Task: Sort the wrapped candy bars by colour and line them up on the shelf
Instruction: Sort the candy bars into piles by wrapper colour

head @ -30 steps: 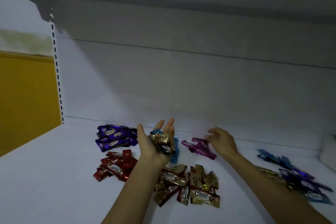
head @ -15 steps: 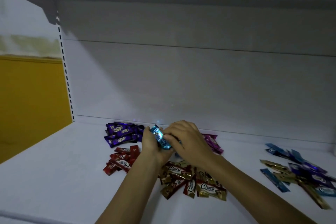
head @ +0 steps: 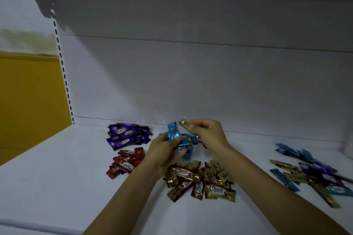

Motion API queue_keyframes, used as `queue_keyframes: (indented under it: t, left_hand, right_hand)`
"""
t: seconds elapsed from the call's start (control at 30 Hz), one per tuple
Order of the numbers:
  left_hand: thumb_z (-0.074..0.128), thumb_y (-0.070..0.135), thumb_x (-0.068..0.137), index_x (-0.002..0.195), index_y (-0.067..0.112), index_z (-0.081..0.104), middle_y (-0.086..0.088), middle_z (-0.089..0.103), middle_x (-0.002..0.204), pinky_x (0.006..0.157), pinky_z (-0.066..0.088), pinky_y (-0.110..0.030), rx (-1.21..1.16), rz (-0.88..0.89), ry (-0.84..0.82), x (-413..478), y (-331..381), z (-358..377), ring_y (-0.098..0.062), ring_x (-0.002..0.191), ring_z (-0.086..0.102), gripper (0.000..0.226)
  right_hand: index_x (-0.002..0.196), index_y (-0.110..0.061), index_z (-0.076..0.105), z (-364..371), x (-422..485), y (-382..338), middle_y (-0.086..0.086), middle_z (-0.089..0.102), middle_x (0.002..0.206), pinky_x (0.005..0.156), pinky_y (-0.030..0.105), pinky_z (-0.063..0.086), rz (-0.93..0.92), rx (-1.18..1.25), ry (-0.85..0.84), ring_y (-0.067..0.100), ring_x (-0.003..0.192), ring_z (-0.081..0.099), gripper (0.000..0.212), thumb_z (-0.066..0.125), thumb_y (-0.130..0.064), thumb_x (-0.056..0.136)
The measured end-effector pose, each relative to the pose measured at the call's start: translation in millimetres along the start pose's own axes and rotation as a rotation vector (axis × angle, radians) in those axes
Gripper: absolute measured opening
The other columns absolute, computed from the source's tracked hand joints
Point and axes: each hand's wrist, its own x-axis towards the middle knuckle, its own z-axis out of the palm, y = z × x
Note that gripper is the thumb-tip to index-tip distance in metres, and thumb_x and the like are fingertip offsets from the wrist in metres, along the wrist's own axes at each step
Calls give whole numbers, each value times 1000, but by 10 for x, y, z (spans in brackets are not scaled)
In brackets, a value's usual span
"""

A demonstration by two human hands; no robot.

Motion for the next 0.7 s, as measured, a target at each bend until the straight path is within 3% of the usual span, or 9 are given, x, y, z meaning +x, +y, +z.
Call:
queue_keyframes:
  t: [0.1,0.23,0.37,0.47,0.6,0.7]
  left_hand:
    - [56,6,93,113,12,59,-9,69,99,51,55,-24,137,54,9,-14,-20,-38,-14,70,71,21]
    - [61,10,90,103,19,60,1,75,82,50,52,-20,232,167,-47,-57,-72,-75,-11,70,72,16]
    - [62,11,87,106,21,58,-2,75,92,56,57,-23,304,289,-184,-86,-133,-34,-18,78,73,22]
    - [66,15,84,110,21,57,-2,75,90,60,58,-25,402,391,-220,-88,-159,-29,-18,79,73,28]
    - [69,25,70,108,20,58,-3,75,90,60,58,-24,480,467,-297,-64,-106,-80,-19,81,73,40]
    - [71,15,73,112,17,57,-3,75,88,60,57,-23,399,483,-206,19,-30,-245,-19,81,73,41]
  right_hand:
    - [92,-17,67,-346,-138,-7,1,67,84,61,11,51,26,-42,44,8,73,63,19,65,0,84]
    - [90,-10,71,-772,-445,109,2,70,86,59,10,49,56,-210,-138,1,69,65,13,68,0,81]
    - [91,-14,72,-866,-541,208,-2,69,86,68,11,47,-57,-515,-184,7,78,64,8,69,-12,84]
    - [96,-20,71,-703,-450,97,-7,71,88,73,12,49,-110,-315,-154,3,83,64,12,64,-24,87]
    - [86,-20,70,-336,-268,14,-14,71,77,62,8,47,-117,-174,-242,-3,72,65,3,67,-21,85]
    - [82,-17,70,-132,-13,70,-9,70,70,52,13,45,-22,-81,-169,0,62,63,8,65,-19,88]
